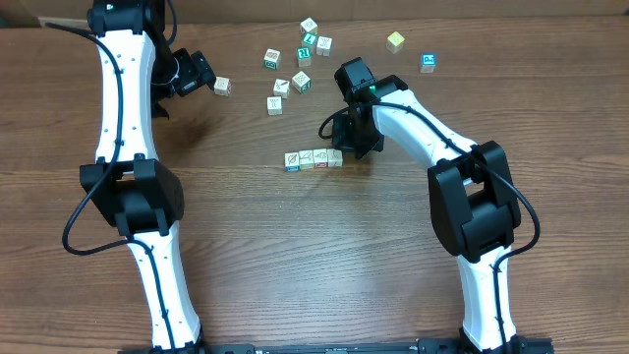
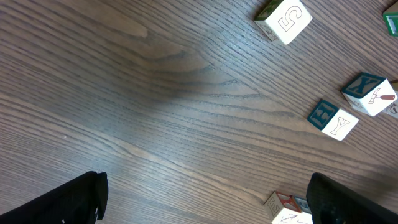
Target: Form a horizontal line
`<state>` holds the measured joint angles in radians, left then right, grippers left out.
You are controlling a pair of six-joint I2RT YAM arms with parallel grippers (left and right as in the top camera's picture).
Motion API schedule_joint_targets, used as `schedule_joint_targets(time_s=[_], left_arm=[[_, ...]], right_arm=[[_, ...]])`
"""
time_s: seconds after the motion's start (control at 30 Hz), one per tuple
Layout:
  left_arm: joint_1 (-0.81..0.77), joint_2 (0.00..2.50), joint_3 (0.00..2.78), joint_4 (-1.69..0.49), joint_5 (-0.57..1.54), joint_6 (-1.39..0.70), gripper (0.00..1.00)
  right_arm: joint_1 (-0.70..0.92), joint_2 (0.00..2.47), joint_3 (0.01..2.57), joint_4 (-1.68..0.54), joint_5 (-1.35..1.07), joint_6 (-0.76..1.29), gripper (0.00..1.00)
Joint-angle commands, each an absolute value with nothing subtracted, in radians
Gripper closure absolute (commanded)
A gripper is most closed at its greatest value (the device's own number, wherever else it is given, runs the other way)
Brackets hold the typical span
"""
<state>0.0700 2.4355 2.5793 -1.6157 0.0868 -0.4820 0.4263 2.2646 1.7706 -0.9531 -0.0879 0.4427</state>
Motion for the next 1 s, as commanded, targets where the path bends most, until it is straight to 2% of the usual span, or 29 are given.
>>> schedule_joint_targets(time_s=[0.0,0.5,0.53,0.57,0.6,0.63,0.67,0.97], left_arm=[[0.069,2.424,2.599,-1.615,0.094,-0.475,0.00],[0.069,2.424,2.599,-1.615,0.094,-0.475,0.00],[0.069,2.424,2.599,-1.615,0.094,-0.475,0.00],[0.069,2.424,2.599,-1.615,0.094,-0.475,0.00],[0.069,2.424,2.599,-1.615,0.094,-0.475,0.00],[0.069,2.424,2.599,-1.615,0.094,-0.475,0.00],[0.069,2.424,2.599,-1.615,0.094,-0.475,0.01],[0.069,2.424,2.599,-1.615,0.094,-0.475,0.00]], right_arm=[[0.427,2.249,1.766,-0.949,0.012,0.438,0.92],[0.278,2.249,1.766,-0.936,0.134,0.438,0.90],[0.270,2.249,1.766,-0.937,0.134,0.438,0.85],[0.256,2.249,1.766,-0.950,0.134,0.438,0.49],[0.251,2.249,1.766,-0.952,0.134,0.438,0.21],[0.247,2.249,1.766,-0.951,0.134,0.438,0.04],[0.245,2.249,1.766,-0.949,0.134,0.438,0.00],[0.245,2.249,1.766,-0.878,0.149,0.438,0.00]])
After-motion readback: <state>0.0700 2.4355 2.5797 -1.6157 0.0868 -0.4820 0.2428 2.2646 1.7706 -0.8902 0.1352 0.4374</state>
